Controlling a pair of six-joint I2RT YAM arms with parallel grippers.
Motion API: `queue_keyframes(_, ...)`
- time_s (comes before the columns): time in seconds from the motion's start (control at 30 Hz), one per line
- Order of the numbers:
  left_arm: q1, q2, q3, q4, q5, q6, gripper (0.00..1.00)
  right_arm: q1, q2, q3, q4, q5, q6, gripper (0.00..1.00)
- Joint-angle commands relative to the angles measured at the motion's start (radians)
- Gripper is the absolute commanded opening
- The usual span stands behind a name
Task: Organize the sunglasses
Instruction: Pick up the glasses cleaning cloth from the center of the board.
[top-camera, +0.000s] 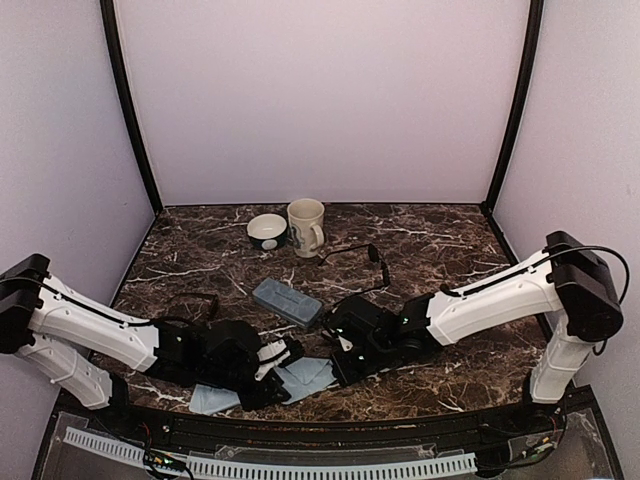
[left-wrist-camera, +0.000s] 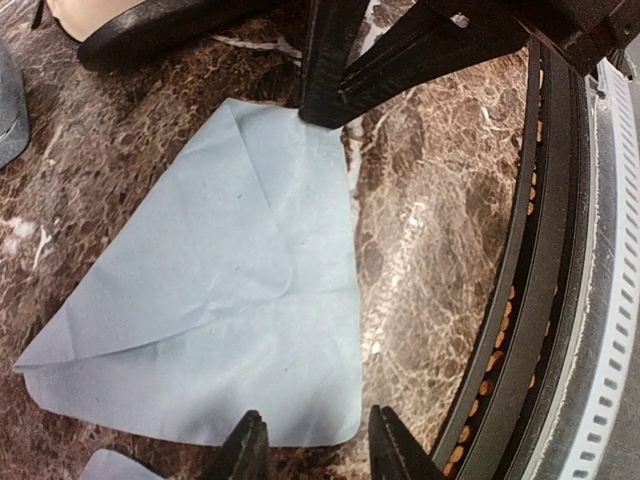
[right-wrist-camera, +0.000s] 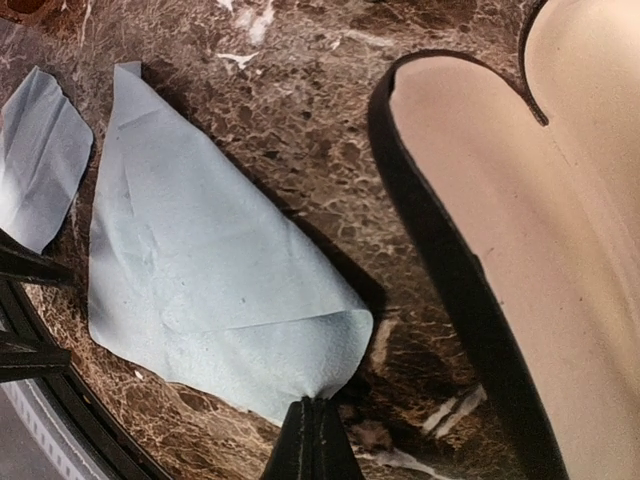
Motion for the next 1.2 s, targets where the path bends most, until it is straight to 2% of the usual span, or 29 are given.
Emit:
queue_keyframes(0.0,-0.022,0.042,0.059,-0.009,0.016,0.067,0.33,-0.007,-0.023,-0.019,0.043,-0.027,0.019,0.00)
queue_keyframes(0.63,-0.053,0.129,0.109,-0.131,-0.006,0.113,0.25,-0.023,-0.023,-0.008,0.023,-0.034,-0.001,0.00)
queue_keyframes(1.17,-0.092,0.122,0.130,-0.194,-0.068,0.071,0.00,-0.029,-0.040,-0.011,0.028,-0.037,-0.006,0.00)
